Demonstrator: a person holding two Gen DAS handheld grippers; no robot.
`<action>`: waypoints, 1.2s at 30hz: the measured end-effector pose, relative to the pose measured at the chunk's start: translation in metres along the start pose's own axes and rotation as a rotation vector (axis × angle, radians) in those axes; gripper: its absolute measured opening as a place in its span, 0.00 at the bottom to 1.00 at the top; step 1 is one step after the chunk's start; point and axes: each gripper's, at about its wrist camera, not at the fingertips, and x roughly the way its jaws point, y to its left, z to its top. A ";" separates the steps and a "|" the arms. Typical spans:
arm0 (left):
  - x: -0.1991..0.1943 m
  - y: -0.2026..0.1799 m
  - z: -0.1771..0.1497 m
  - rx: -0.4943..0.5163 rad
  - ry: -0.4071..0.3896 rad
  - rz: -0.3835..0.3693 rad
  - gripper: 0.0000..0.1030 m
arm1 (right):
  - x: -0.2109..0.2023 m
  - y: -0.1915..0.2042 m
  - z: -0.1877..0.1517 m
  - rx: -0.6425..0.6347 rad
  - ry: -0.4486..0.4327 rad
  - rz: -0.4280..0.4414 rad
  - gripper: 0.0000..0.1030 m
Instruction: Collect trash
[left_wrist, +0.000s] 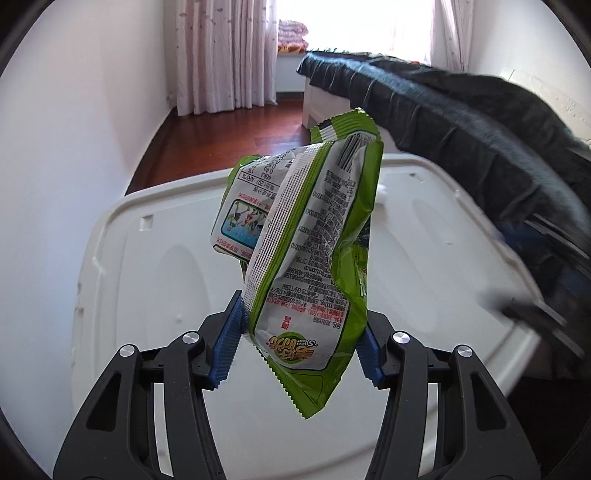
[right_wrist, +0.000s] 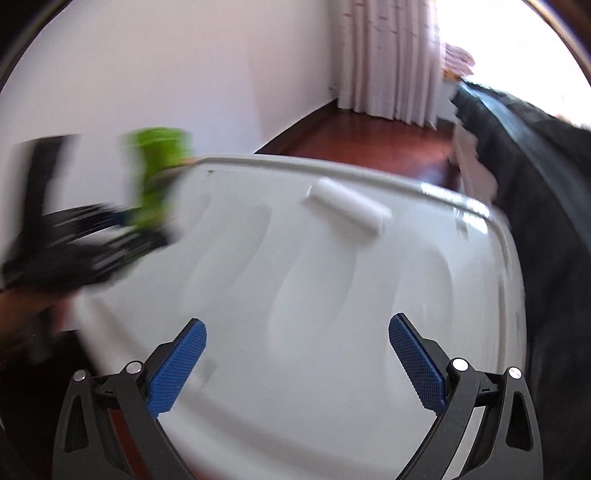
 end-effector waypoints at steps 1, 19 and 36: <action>-0.006 -0.001 -0.002 -0.005 -0.009 -0.004 0.52 | 0.020 -0.005 0.014 -0.025 0.003 -0.045 0.95; -0.023 -0.005 -0.010 -0.041 -0.036 -0.032 0.52 | 0.168 -0.046 0.099 -0.122 0.144 -0.009 0.66; -0.031 -0.006 -0.021 -0.062 -0.047 -0.008 0.52 | 0.077 0.003 0.034 0.025 0.109 -0.104 0.38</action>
